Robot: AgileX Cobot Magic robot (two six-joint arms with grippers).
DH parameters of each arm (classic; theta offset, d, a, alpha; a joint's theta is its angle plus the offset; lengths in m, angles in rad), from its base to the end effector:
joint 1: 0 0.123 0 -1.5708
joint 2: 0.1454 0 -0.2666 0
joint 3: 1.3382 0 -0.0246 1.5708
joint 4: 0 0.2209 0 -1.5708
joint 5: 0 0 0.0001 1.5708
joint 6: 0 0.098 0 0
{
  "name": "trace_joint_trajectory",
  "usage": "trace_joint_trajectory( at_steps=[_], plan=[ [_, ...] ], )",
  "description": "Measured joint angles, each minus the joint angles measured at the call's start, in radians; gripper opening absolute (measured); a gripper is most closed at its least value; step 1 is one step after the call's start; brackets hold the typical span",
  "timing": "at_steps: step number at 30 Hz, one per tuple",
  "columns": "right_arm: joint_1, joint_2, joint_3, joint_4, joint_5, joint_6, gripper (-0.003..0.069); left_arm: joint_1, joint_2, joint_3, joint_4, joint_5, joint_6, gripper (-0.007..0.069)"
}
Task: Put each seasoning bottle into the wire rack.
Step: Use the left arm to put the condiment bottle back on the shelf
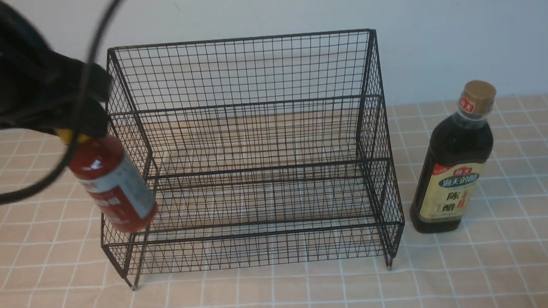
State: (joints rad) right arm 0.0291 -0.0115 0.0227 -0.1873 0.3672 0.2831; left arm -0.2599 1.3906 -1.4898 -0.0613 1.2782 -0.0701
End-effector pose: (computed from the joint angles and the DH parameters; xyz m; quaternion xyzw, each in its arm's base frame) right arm 0.0482 -0.0052 0.1723 0.0516 0.7986 0.0143 0.5995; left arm 0.2385 -0.0694 0.3677 0.0904 0.9668 -0.0691 0.2289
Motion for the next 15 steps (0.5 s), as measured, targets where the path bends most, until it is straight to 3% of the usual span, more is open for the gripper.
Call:
trace_joint_trajectory(
  at_steps=[15],
  plan=[
    [0.0, 0.0, 0.0, 0.0, 0.0, 0.0, -0.0014, -0.007, 0.186, -0.009, 0.005, -0.125, -0.024, 0.0287]
  ],
)
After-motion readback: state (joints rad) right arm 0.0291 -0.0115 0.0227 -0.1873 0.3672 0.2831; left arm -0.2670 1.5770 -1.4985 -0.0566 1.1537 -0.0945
